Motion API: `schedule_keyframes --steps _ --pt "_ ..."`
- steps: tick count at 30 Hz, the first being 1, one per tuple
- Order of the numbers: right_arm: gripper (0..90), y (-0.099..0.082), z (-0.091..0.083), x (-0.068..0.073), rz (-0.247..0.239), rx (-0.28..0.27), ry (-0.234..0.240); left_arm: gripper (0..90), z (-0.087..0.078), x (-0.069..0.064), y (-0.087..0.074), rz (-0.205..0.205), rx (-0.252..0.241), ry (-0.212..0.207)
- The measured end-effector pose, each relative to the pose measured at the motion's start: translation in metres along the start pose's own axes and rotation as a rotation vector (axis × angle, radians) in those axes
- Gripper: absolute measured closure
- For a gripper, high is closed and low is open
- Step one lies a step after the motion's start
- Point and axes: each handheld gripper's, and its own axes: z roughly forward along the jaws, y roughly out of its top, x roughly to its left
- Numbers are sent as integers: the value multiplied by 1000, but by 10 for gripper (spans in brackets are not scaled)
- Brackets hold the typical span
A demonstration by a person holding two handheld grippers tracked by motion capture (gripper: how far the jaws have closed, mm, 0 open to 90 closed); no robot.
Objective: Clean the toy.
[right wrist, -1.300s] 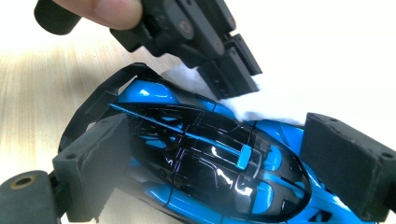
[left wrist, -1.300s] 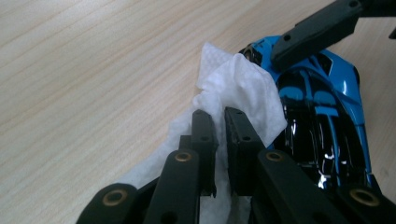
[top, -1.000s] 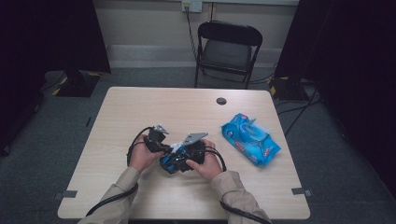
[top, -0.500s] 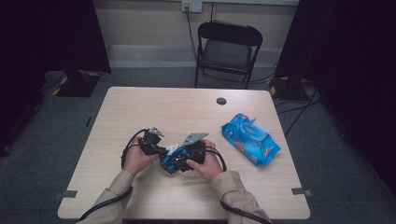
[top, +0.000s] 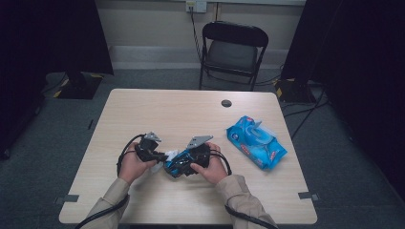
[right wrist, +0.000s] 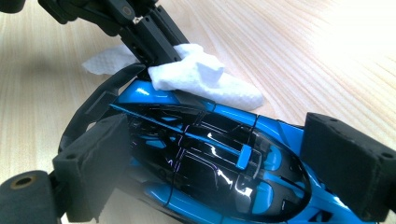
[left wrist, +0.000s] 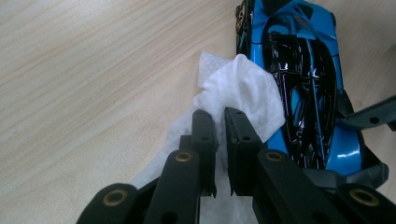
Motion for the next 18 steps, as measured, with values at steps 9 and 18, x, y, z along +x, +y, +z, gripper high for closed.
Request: schedule_keyframes --steps 9,18 --pt "79 0 0 0 0 -2 0 832 -9 3 -12 -10 7 2" --pt "79 0 0 0 0 -1 -2 831 -24 2 -23 -17 -22 -10"
